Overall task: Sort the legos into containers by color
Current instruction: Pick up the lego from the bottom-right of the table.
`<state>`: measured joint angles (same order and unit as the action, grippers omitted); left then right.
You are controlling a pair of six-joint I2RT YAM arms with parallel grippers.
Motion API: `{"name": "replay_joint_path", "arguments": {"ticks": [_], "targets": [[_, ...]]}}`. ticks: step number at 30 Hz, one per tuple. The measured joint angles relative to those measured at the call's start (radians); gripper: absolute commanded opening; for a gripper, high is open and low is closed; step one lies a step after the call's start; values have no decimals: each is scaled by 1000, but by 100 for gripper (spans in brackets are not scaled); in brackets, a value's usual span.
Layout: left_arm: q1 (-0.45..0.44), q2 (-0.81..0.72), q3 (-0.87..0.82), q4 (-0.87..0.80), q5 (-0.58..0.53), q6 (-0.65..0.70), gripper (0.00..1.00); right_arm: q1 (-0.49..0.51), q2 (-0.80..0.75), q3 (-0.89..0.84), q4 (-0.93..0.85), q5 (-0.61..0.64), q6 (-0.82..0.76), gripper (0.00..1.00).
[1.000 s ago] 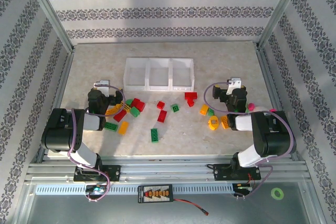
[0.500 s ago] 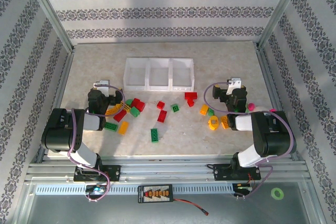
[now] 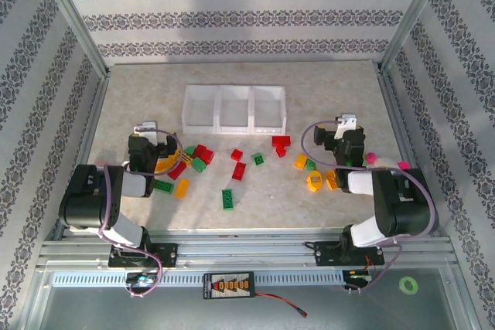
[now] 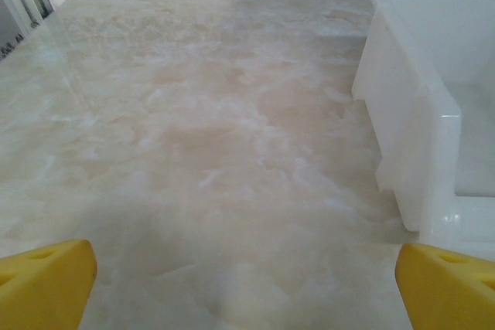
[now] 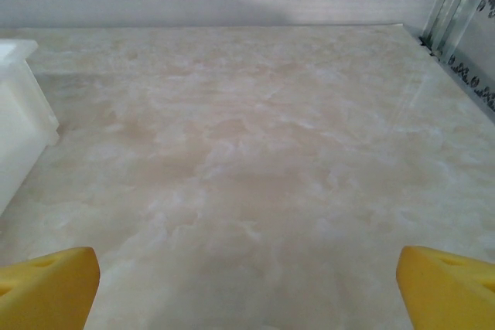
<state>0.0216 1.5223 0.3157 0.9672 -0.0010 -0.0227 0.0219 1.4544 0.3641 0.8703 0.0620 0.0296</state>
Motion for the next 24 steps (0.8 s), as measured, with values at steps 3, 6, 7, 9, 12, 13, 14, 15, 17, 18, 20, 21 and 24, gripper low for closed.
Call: {"name": "replay_joint_path", "arguments": {"ticks": [3,6,7,9,12,13,14,15,17,18,20,21,24], "targets": [[-1,-129,-12,-52,-4,0,99,2,-103,5,-76,1,-1,98],[-13,-279,-4,-132,-6,0,99,16,-192,28,-159,3,0,98],[-25,-327,0,-164,-8,0,99,23,-222,37,-192,4,0,98],[-56,-406,10,-224,-10,0,99,47,-276,59,-271,5,1,98],[-130,-500,29,-326,-12,6,99,90,-357,100,-406,8,8,98],[-165,-527,34,-361,-14,11,99,105,-382,115,-455,11,16,98],[-200,-550,39,-392,-14,15,99,117,-406,134,-511,16,24,98],[-231,-567,43,-417,-14,17,99,127,-425,150,-560,19,31,98],[-308,-596,52,-468,-10,21,99,146,-458,187,-671,27,53,98],[-341,-604,56,-486,-8,24,99,153,-468,201,-718,29,61,98],[-418,-613,68,-525,3,31,99,167,-486,227,-824,32,84,98],[-452,-613,74,-541,9,37,99,175,-493,236,-872,34,99,98],[-552,-613,87,-579,36,64,99,208,-507,256,-1024,34,150,98]]}}
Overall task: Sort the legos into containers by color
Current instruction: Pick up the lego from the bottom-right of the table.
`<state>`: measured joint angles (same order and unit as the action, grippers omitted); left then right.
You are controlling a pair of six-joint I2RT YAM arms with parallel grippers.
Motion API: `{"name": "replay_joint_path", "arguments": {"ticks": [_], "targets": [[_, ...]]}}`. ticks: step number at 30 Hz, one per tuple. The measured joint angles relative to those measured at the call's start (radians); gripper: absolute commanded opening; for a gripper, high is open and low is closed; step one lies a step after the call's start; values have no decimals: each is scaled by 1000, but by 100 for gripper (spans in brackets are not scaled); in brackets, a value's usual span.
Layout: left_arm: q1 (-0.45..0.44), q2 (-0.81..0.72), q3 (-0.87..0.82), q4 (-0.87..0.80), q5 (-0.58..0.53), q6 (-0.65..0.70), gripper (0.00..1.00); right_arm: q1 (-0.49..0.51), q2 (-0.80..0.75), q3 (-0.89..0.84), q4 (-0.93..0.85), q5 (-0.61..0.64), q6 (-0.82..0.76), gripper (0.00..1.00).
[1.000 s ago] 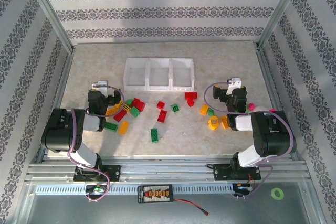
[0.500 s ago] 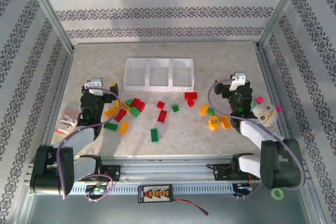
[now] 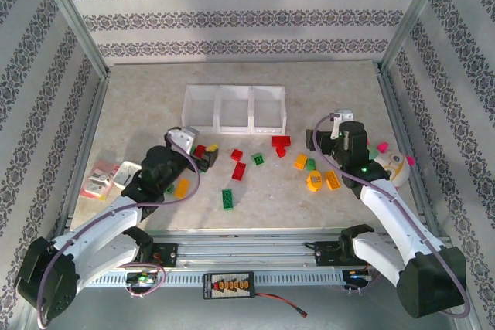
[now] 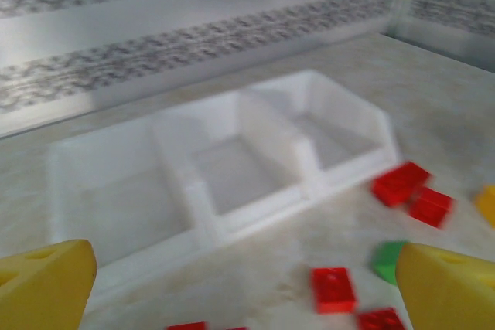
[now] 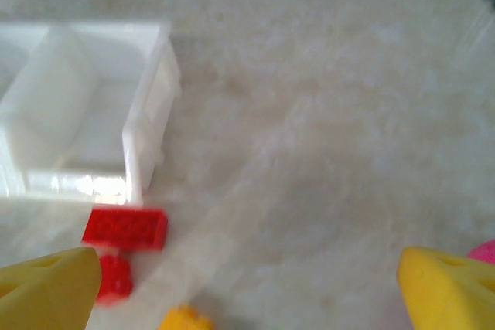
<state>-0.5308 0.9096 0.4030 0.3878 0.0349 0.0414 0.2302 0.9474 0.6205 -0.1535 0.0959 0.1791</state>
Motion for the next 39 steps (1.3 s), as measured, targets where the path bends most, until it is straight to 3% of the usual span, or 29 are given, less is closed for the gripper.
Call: {"name": "replay_joint_path", "arguments": {"ticks": [5,11,20,39], "targets": [[-152,11,15,-45,75,68,99,104,32,21,-201,-1,108,98],[-240,71,33,-63,184,121,99,225,140,51,-353,5,210,98],[-256,101,33,-64,277,163,99,237,263,56,-473,11,298,89],[-256,98,33,-65,298,173,99,177,369,56,-447,2,323,57]]}}
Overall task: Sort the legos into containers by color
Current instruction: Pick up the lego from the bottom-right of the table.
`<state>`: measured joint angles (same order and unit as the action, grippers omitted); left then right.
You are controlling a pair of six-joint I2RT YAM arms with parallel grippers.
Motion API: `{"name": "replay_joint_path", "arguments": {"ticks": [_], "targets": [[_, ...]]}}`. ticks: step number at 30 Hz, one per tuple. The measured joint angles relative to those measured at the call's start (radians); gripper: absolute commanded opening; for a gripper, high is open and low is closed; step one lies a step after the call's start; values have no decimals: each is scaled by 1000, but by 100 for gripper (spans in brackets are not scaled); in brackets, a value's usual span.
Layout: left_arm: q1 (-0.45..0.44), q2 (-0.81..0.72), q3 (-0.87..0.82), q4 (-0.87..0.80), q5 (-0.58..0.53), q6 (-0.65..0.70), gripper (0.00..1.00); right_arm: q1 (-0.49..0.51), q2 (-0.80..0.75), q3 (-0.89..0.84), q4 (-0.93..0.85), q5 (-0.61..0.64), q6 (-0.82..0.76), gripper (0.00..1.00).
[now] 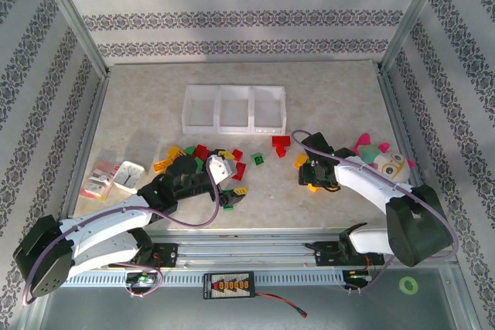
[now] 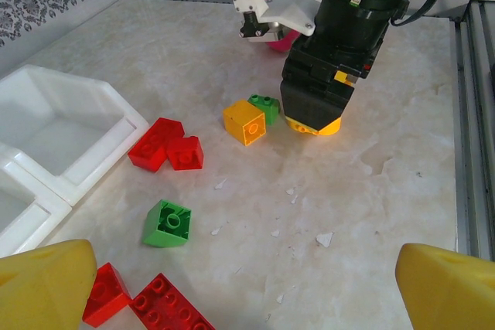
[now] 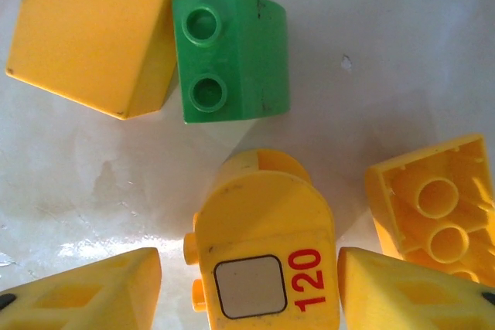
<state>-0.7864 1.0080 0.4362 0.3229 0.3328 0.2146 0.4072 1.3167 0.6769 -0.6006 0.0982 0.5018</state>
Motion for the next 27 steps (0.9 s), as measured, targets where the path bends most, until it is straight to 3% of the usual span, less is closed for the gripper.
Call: {"name": "replay_joint_path", "arguments": {"ticks": [6,17,27], "targets": [[0,0,0,0,0,0,99,0,42,0,14,0,8,43],[0,-11,-29,3,-26,-1,99,42,-20,16,10,10,9,38],[0,-16,-66,13,-140,-36,99,128,22,257,107,36,-9,38]]}}
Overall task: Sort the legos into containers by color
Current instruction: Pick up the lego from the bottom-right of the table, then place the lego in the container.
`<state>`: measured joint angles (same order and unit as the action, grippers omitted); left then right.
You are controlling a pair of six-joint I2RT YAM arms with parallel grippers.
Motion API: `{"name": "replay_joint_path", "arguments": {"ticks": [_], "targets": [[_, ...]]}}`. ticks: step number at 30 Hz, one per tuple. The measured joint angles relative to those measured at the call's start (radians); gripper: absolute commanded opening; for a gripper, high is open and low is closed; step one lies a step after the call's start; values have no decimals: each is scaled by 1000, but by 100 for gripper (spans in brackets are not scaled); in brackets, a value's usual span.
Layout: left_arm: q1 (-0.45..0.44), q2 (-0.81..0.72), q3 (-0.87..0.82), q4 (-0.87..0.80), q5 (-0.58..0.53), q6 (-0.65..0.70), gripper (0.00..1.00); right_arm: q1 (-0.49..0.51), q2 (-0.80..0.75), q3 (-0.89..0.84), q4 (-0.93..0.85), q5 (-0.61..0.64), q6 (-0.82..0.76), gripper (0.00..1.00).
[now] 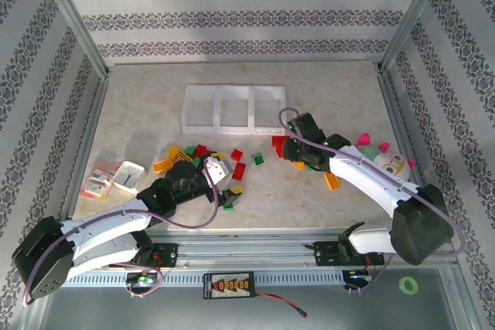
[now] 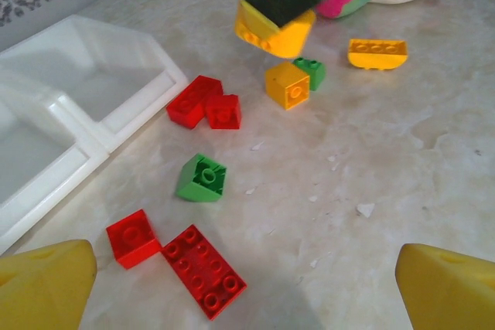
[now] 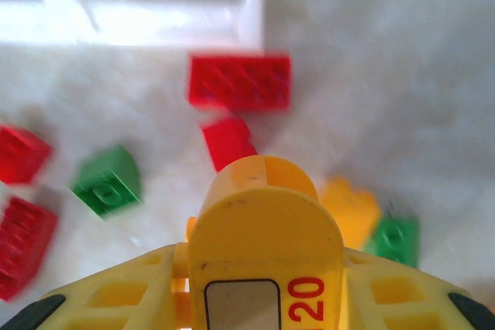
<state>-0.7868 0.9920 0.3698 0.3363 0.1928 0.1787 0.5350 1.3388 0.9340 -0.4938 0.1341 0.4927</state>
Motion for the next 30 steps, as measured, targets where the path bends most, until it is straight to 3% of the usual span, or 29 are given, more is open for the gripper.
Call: {"name": "replay_joint_path", "arguments": {"ticks": [13,22,30], "targets": [[-3,-25,-5,3,-127,-107,99,-5,478,454,176,70,-85,39],[-4,-60,-8,-39,-173,-135,99,-30,664,561,191,84,-104,43],[-4,-62,-9,-47,-190,-136,99,-36,678,561,191,83,-104,65]]}}
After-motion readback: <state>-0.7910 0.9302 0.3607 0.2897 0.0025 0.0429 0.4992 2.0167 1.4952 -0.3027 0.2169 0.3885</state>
